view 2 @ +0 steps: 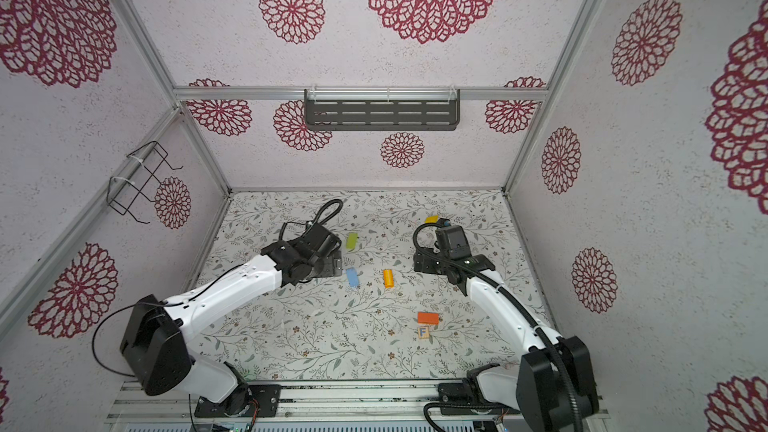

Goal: Build the wood block tower
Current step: 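Move the right gripper over the blue block while the left arm draws back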

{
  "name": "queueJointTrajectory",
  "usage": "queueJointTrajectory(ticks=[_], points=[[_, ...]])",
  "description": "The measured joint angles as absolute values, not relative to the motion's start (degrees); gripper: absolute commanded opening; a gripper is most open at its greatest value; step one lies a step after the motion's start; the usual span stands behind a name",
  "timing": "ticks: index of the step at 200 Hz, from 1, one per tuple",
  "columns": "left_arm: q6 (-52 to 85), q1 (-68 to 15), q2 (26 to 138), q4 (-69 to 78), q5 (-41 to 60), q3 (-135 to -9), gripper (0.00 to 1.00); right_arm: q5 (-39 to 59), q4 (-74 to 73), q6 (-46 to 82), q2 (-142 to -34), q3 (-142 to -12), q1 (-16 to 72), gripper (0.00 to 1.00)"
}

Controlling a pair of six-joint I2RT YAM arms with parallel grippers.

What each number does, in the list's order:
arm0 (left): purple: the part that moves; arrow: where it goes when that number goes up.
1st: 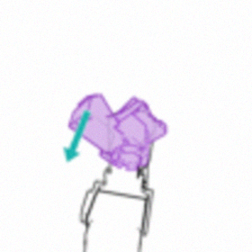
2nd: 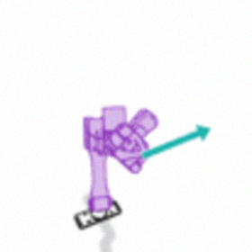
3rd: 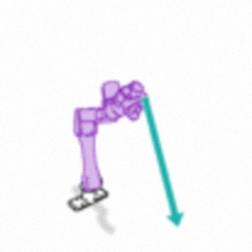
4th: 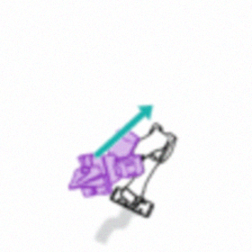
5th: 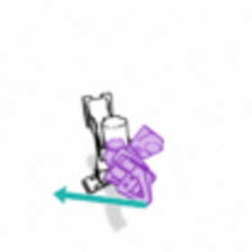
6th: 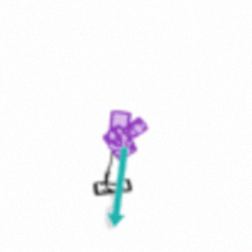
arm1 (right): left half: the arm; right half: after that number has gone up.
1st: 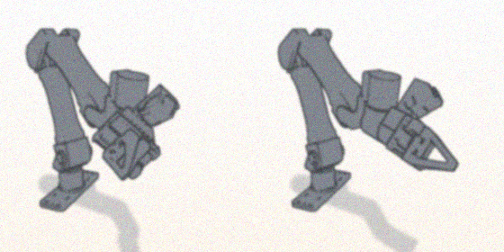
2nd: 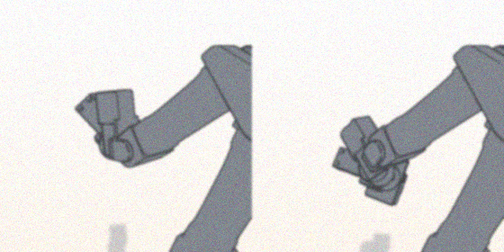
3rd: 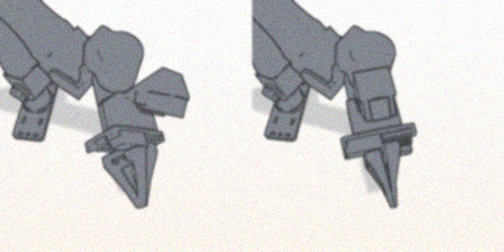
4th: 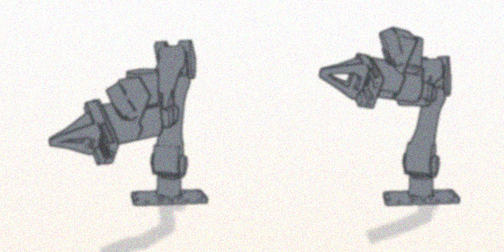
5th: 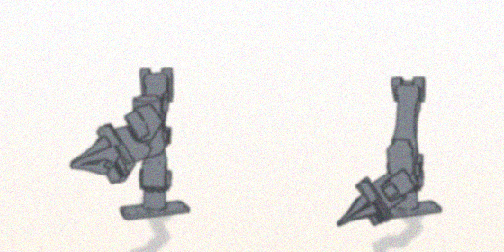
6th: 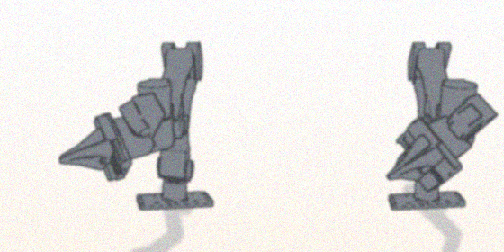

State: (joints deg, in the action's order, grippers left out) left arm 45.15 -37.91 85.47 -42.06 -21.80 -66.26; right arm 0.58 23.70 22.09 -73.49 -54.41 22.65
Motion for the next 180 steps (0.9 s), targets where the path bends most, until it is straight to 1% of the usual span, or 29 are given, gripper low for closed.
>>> queueJointTrajectory(ticks=[21, 40, 49, 60, 75, 134, 166, 180], points=[[48.31, -32.16, 80.95, -39.88, -22.41, -61.52, 0.97, -1.67, 26.00, 22.70, -78.52, -60.27, 28.42, 0.78], [48.47, -27.79, 77.87, -36.77, -23.27, -58.59, 0.97, -3.44, 27.75, 23.75, -83.77, -64.79, 32.80, 0.76], [48.18, -26.98, 76.25, -34.52, -23.83, -56.73, 0.97, -4.43, 28.64, 24.14, -86.48, -66.89, 34.57, 0.74], [47.90, -26.92, 74.17, -31.59, -24.45, -53.93, 0.97, -5.13, 29.82, 24.45, -89.82, -69.43, 36.47, 0.68], [47.64, -26.92, 71.72, -27.35, -24.88, -49.71, 0.97, -5.69, 31.53, 25.19, -94.35, -73.28, 38.72, 0.66], [47.37, -24.88, 70.98, -15.84, -26.59, -39.77, 0.97, -5.72, 38.35, 25.02, -110.56, -90.45, 44.97, 0.66], [47.07, -23.49, 72.73, -12.14, -26.96, -37.65, 0.97, -4.71, 40.51, 24.84, -116.27, -95.42, 46.41, 0.66], [47.07, -23.16, 73.06, -10.68, -27.18, -36.60, 0.97, -4.27, 40.99, 24.58, -117.91, -96.36, 46.41, 0.68]])
